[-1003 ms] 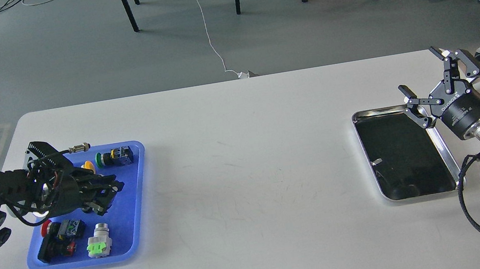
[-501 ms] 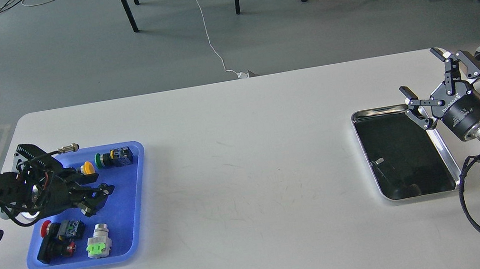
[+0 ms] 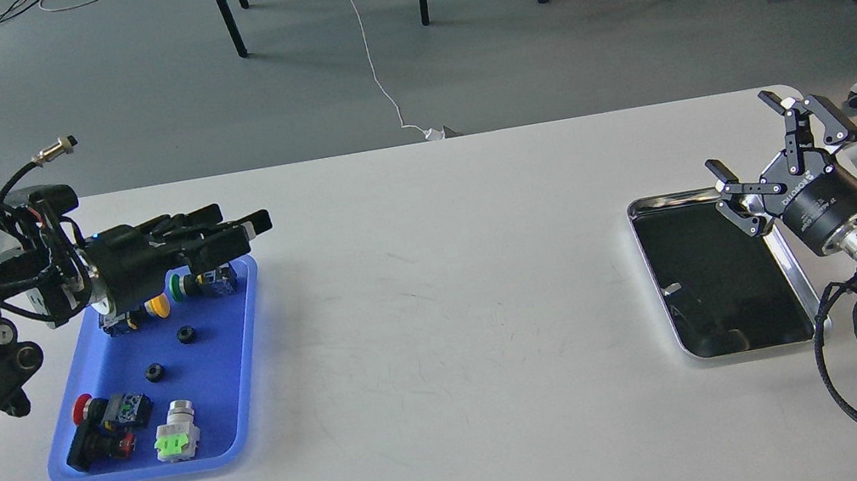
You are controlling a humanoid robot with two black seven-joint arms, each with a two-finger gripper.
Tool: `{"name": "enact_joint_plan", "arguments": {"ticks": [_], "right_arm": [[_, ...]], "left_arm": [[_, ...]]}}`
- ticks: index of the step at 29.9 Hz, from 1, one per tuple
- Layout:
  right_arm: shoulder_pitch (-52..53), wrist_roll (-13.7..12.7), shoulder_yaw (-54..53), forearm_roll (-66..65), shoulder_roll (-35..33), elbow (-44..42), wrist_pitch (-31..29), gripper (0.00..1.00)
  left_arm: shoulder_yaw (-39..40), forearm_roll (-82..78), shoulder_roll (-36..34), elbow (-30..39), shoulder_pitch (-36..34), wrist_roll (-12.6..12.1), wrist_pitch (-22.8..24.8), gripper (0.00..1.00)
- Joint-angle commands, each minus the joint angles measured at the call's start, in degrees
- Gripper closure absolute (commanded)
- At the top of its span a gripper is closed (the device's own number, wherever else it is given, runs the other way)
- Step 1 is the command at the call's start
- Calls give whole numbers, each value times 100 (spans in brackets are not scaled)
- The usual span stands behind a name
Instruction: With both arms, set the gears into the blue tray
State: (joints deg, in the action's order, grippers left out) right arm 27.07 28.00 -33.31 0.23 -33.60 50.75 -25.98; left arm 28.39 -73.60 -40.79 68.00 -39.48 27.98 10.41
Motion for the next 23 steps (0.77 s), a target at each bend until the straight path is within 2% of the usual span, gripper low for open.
{"name": "enact_joint_plan", "arguments": {"ticks": [1,8,11,15,18,23], "right_arm": [[35,0,17,-58,3,32,-13,1],[377,0,97,-85,2,41,-39,2],[448,0,132,-85,-6,32,-57,1],[440,0,114,-85,3,32,-66,1],[413,0,132,-85,11,5,-48,1],[413,0,132,-85,55,14,-48,1]], "left_arm": [[455,1714,360,135,334,2,-152,2],[1913,2498,1502,47,1318,2,-189,2],[2617,3052,1907,3,1819,-292,4,2],[3189,3194,2250,-313,2206,-811,531,2],[3410,3203,2374,-401,2365,-838,726,2],[3428,3211,2400,-401,2436,-838,770,2]]}}
